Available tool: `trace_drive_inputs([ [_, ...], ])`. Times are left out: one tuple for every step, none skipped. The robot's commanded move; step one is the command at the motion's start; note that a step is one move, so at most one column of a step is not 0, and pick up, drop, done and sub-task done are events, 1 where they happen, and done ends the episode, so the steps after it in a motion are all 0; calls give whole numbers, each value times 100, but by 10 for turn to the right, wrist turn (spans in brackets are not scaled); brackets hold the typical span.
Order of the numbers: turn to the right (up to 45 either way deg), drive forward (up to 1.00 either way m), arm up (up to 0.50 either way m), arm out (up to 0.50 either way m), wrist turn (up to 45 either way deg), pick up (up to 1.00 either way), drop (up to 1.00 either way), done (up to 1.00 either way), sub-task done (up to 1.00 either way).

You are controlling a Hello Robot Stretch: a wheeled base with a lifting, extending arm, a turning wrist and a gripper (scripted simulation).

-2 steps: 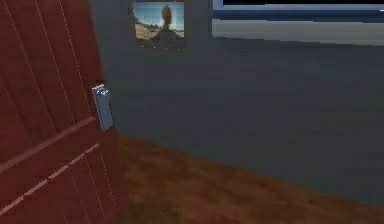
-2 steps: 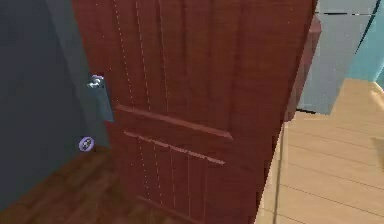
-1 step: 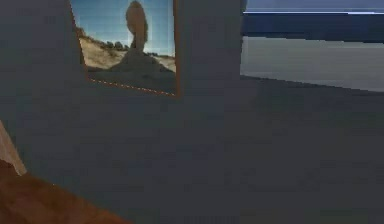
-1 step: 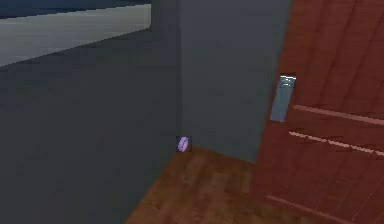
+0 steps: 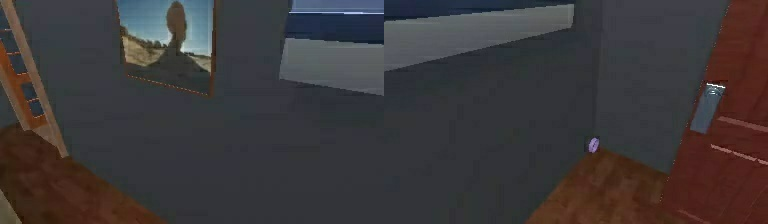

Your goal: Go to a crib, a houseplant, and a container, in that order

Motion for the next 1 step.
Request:
trace_drive_inputs([
  [0, 30, 0, 0, 0, 0, 0, 0, 0],
])
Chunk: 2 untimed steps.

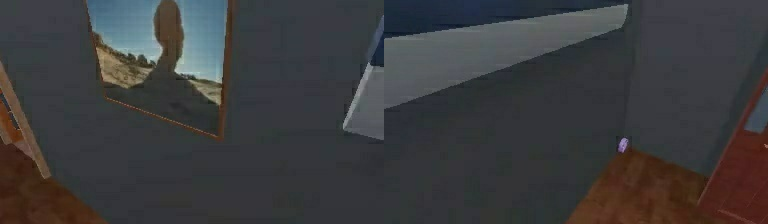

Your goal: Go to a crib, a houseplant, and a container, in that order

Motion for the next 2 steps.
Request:
trace_drive_inputs([
  [-210, 0, 0, 0, 0, 0, 0, 0, 0],
  [0, 55, 0, 0, 0, 0, 0, 0, 0],
])
